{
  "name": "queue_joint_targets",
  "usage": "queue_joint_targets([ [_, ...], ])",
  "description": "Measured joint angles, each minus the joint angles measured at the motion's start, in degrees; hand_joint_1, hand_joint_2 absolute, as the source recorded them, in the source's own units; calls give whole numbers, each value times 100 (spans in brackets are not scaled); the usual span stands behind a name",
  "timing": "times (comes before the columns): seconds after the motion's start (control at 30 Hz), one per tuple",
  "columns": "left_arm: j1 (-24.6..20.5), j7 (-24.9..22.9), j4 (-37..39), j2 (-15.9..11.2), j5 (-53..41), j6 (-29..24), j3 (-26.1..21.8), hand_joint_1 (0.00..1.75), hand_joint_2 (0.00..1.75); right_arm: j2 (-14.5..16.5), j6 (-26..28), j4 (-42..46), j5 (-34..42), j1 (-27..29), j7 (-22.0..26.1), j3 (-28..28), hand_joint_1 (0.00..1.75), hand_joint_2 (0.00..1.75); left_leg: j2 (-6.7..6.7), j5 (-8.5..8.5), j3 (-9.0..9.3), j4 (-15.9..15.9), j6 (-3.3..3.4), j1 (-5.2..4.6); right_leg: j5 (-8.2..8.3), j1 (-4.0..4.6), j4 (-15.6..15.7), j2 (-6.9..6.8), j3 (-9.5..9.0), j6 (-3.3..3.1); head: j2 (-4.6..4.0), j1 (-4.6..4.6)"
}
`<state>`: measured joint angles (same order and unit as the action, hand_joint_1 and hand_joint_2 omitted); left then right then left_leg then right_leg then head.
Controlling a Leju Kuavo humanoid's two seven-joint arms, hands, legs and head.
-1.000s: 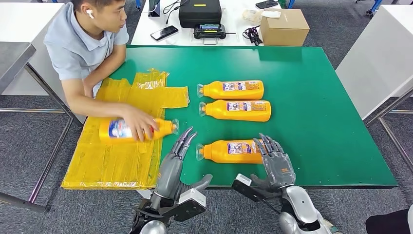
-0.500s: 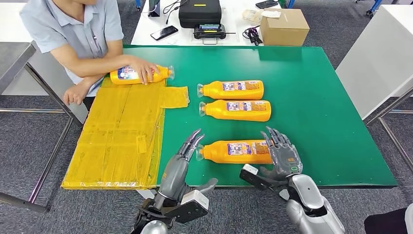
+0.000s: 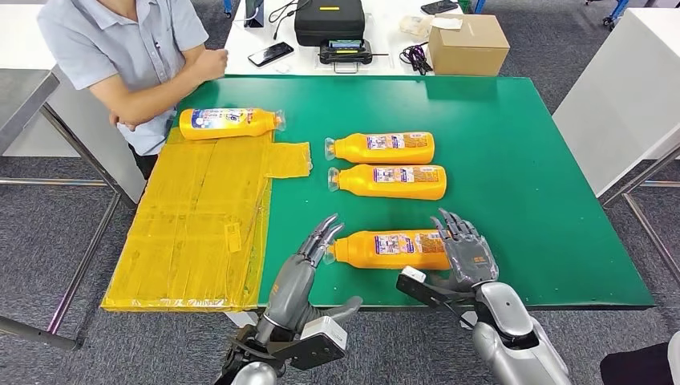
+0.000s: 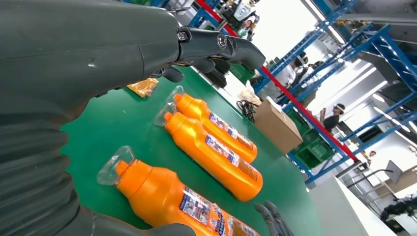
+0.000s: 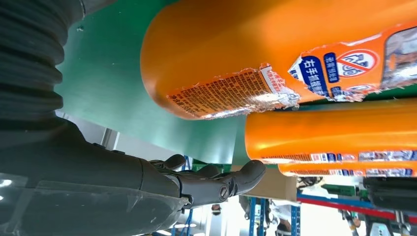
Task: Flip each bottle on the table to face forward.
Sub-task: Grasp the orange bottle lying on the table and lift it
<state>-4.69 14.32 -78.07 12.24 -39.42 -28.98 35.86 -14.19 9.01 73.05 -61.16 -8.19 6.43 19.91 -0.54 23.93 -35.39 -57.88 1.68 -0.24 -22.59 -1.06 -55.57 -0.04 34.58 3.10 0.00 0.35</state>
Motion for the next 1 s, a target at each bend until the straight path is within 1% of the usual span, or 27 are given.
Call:
queue_joint_targets([
  [0.27,-107,-29,65,-7,54,116,108,0,175,-4,-228,-254,201,-201,109,114,0,175,0,0,-1,0,0,0,0,-1,0,0,1,0,0,0],
  [0.4,-187,-19,139,-7,154,141,163,0,175,-13,-350,-384,351,-353,193,262,0,175,1,0,-2,0,0,0,0,-1,0,0,2,0,0,0],
  [0.7,-331,61,274,-7,286,173,273,0,175,36,-356,-745,413,-715,199,524,0,175,-1,-1,-2,0,0,-1,0,-2,-1,0,1,1,0,0],
  [1.0,-440,128,388,-2,399,192,322,0,175,157,-413,-1168,552,-1006,246,680,0,175,0,-1,-2,0,0,-1,0,-2,-1,0,2,1,0,0],
])
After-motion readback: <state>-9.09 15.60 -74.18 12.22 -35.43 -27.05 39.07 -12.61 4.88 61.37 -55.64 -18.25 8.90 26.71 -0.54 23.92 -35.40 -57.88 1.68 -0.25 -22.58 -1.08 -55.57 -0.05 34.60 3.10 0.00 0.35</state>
